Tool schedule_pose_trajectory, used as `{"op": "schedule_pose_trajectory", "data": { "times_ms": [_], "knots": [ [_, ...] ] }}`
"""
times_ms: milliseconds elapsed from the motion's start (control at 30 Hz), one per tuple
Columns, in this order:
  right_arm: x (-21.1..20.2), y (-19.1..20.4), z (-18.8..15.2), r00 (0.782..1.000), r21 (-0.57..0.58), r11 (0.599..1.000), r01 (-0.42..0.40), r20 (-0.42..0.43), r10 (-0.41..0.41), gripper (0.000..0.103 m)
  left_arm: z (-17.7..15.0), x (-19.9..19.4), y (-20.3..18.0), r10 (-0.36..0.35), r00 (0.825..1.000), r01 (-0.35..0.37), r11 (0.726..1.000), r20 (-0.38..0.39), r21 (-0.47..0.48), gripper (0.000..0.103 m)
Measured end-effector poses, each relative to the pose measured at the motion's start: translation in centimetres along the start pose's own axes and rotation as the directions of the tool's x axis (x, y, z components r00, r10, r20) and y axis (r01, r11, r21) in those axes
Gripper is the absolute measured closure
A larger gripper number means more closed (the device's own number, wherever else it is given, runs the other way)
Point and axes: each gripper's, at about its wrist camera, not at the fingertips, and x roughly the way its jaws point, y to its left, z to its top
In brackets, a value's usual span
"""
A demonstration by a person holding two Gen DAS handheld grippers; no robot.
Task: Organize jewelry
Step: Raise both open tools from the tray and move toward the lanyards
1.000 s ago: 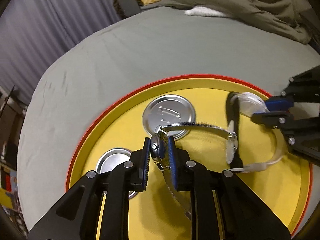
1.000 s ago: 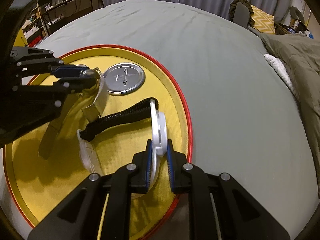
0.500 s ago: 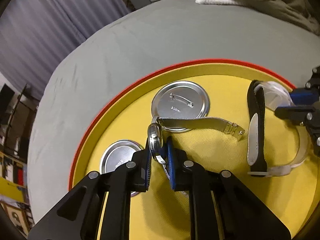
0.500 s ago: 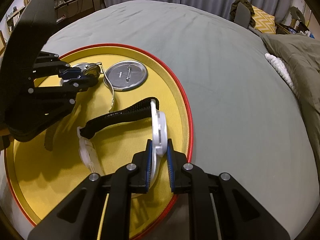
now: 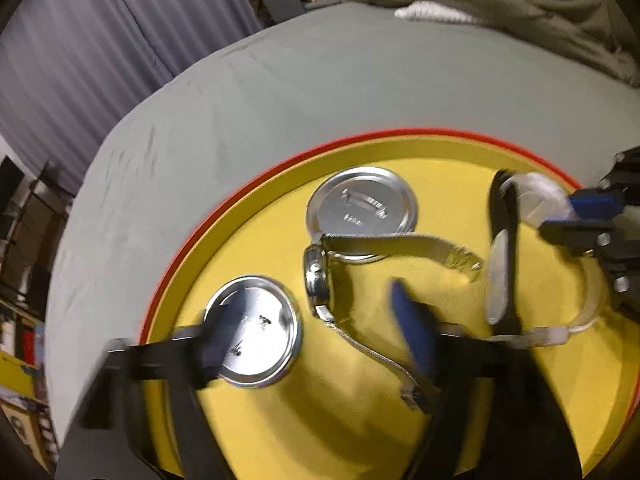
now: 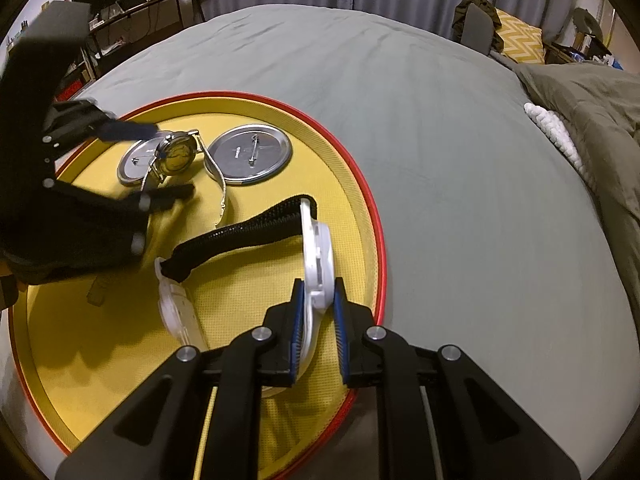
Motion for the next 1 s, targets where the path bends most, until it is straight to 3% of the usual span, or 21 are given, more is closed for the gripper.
{"op": "schedule_pose_trajectory", "data": {
  "times_ms": [67,133,167,233,300,433,600,1000],
  "knots": [
    [0.0,0.0,0.1,1.000,0.004,1.000,-0.003,0.001,0.003,0.086,0.1,-0.5,0.0,-0.002,1.000,0.002,1.000,0.018,-0.001,0.026],
    [0.0,0.2,0.2,0.998,0.013,0.998,-0.062,0.001,0.062,0.060,0.1,-1.2,0.1,0.006,0.999,-0.006,1.000,0.033,0.000,0.023],
    [-0.2,0.7,0.2,0.997,0.004,0.997,-0.074,0.008,0.074,0.053,0.0,-1.6,0.1,0.008,0.999,-0.008,1.000,0.040,-0.003,0.018],
    [-0.7,1.7,0.5,0.999,-0.031,0.999,-0.017,0.028,0.018,0.035,0.1,-2.7,1.1,-0.001,0.998,0.003,1.000,0.067,-0.027,0.013],
    [-1.5,2.2,0.9,0.999,-0.038,0.999,-0.008,0.045,0.010,0.033,0.1,-3.9,2.3,-0.014,0.996,0.019,0.998,0.094,-0.053,0.008],
    [-3.6,2.3,1.8,0.998,-0.006,1.000,-0.009,0.064,0.009,0.015,-0.3,-7.3,4.7,-0.040,0.990,0.055,0.992,0.134,-0.113,0.005],
    [-8.3,2.9,3.1,0.994,0.040,0.998,-0.042,0.100,0.038,0.013,-1.2,-11.7,7.7,-0.093,0.982,0.122,0.977,0.163,-0.177,0.005],
    [-21.9,8.3,5.2,0.980,-0.065,0.997,0.029,0.199,-0.015,0.009,-5.0,-27.2,10.3,-0.091,0.962,0.123,0.986,0.256,-0.109,0.005]
  ]
}}
